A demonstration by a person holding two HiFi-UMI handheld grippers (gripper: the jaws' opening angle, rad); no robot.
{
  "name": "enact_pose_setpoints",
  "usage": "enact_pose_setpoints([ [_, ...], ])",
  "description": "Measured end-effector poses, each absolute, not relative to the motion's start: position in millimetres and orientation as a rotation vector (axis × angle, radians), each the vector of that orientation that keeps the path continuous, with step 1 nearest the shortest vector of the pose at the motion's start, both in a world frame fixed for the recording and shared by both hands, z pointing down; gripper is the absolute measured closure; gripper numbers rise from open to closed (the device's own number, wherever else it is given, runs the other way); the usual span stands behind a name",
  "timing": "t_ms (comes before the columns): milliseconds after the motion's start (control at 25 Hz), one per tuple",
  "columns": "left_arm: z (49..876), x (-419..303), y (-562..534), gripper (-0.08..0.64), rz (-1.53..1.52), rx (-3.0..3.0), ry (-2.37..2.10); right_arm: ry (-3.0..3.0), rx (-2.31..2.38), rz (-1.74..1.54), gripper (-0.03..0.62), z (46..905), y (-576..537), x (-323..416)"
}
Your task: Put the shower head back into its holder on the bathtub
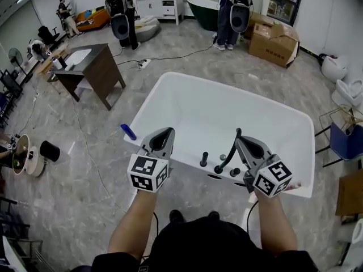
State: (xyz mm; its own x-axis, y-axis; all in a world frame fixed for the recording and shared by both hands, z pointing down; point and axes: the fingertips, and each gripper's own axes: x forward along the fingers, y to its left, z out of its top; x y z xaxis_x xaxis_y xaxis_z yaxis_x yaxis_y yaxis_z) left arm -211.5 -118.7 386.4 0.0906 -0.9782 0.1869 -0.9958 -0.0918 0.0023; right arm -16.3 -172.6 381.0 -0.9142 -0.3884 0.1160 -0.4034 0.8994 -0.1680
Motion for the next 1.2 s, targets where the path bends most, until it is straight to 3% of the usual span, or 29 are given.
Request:
enact_pose_setpoints([
  [360, 340.2, -233.0, -124.7, 0.545, 0.175, 2.254, -2.132, -3.094, 0.623, 0.175, 0.577, 334.1, -172.7, -19.5],
  [1200, 356.8, -224.2, -100.6, 0.546, 0.155, 2.241, -2.109, -3.069, 0.552, 0.194, 0.577, 351.9, -149.3, -32.6],
])
